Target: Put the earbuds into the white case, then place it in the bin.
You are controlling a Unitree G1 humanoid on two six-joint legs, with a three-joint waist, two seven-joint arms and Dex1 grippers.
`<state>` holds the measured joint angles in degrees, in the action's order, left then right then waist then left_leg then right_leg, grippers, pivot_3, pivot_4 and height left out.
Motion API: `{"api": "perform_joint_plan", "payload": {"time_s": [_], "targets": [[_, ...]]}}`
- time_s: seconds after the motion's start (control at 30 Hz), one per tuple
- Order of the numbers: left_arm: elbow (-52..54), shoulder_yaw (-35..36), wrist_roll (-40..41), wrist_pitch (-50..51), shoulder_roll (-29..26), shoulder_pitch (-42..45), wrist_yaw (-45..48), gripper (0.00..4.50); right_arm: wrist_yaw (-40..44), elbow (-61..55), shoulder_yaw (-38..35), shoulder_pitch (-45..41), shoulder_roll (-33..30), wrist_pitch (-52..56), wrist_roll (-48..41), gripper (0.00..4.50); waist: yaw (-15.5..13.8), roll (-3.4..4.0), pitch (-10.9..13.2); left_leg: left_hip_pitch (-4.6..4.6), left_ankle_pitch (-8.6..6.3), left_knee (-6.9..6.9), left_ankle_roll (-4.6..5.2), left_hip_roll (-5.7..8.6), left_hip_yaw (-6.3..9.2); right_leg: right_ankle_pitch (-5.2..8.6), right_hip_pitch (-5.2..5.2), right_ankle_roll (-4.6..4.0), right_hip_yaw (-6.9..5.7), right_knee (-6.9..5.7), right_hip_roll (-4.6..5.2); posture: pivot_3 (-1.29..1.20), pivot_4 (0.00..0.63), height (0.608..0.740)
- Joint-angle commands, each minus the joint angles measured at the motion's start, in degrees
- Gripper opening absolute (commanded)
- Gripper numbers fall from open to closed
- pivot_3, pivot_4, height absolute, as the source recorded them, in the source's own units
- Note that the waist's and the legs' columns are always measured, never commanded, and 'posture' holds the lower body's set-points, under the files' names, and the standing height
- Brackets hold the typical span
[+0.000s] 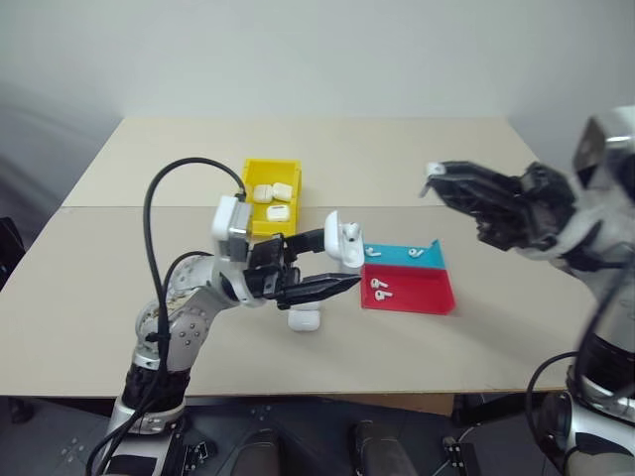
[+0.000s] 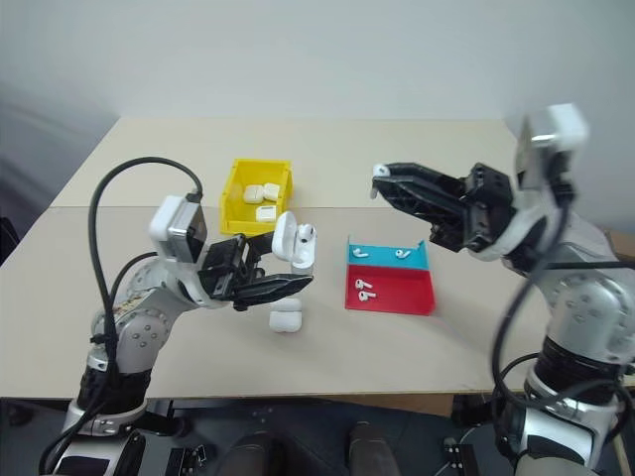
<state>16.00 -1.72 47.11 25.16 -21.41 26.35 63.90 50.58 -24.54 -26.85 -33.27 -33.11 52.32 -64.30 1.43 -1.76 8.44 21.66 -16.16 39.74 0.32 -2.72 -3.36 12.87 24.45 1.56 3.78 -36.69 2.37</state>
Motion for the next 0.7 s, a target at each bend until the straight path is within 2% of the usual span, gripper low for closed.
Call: {"api": "perform_joint_plan", "payload": {"time_s": [0.03,0.13,0.23,0.37,0.7], "targets": [[-0.77,-1.13,-1.06,-1.39,0.98,1.99,1.02,2.78,-8.53,-6.81,-0.80,1.32,-1.70,1.72,-12.51,0.63,0.13,0.00,0.00,-0.15,0.00,-0.02,0.01,0.00,-0.05,0.03,-0.13,0.02,0.00,0.02,-0.01,0.00,0.150,0.740],[-0.94,-2.06,-1.85,-1.06,2.08,2.51,-0.06,2.78,-12.11,-10.06,1.75,3.87,-2.65,1.08,-15.90,0.63,0.15,0.00,0.00,-0.18,-0.01,-0.03,0.01,0.00,-0.07,0.05,-0.18,0.05,0.00,0.08,-0.01,0.00,0.150,0.740],[-0.57,-2.41,-2.39,-0.71,2.92,2.59,-1.24,2.78,-12.44,-11.46,4.66,7.19,-3.45,-0.12,-14.59,0.63,0.07,-0.01,0.00,-0.05,-0.04,-0.01,0.07,0.00,-0.04,0.04,-0.16,0.07,-0.02,0.20,0.00,0.00,0.150,0.740],[0.17,-2.99,-2.64,0.11,3.36,2.69,-2.80,2.78,-14.92,-11.77,7.59,5.94,-3.59,-1.48,-15.26,0.63,-0.02,-0.01,0.00,0.02,-0.05,-0.01,0.08,0.00,0.01,0.01,-0.12,0.09,-0.01,0.29,0.01,0.00,0.150,0.740],[1.08,-2.51,-1.63,-0.23,2.79,1.74,-1.76,2.78,-11.10,-9.64,11.21,6.89,-7.22,-2.49,-11.77,0.63,-0.61,-0.01,0.00,0.25,-0.10,-0.01,0.17,-0.03,0.03,0.00,-0.11,0.10,-0.18,0.61,0.01,0.00,0.150,0.740]]}}
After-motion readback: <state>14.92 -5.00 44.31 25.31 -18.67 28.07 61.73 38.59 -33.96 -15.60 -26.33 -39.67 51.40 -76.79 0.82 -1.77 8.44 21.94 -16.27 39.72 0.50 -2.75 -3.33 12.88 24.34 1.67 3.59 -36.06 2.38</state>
